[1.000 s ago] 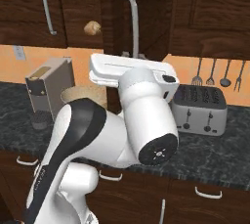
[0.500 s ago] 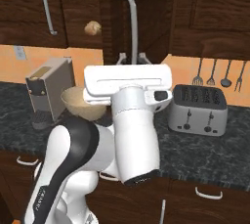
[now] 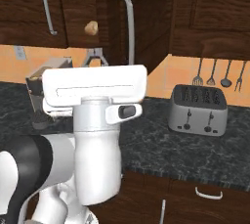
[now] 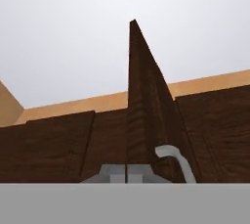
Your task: Open the cabinet, pick up the bread from the cabinet and place it in the basket. Then move the basket to the dining counter.
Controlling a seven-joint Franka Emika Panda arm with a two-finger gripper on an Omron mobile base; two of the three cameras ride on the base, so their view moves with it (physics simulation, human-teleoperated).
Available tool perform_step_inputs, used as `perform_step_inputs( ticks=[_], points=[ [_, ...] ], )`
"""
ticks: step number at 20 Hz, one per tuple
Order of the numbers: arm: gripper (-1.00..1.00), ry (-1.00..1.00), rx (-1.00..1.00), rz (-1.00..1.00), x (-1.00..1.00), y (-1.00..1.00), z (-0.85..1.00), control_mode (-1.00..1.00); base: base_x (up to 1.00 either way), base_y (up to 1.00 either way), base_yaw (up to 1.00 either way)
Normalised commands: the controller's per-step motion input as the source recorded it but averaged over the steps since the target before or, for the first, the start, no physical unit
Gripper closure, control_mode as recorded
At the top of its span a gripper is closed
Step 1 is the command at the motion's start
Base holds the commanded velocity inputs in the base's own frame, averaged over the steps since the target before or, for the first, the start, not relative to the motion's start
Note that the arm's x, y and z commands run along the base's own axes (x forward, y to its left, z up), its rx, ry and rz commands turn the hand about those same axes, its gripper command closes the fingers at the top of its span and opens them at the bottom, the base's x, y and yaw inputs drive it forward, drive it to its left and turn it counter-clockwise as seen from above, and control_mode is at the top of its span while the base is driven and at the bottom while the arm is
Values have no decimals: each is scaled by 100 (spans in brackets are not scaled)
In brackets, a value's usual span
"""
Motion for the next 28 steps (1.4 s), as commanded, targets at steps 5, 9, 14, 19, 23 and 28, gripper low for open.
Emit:
perform_step_inputs(
  ticks=[5, 9, 14, 19, 23, 28],
  points=[
    [100, 7, 4, -7, -32, 100, -6, -100, 0, 0, 0],
    [100, 11, 10, -13, -7, 100, 0, -100, 0, 0, 0],
    [100, 42, 0, -34, 50, 56, -9, -100, 0, 0, 0],
    [100, 33, 0, -44, 84, -2, -10, -100, 0, 0, 0],
    [100, 10, -1, -38, 72, -23, -6, -100, 0, 0, 0],
    [100, 15, 3, -36, 63, -51, -17, -100, 0, 0, 0]
  ],
)
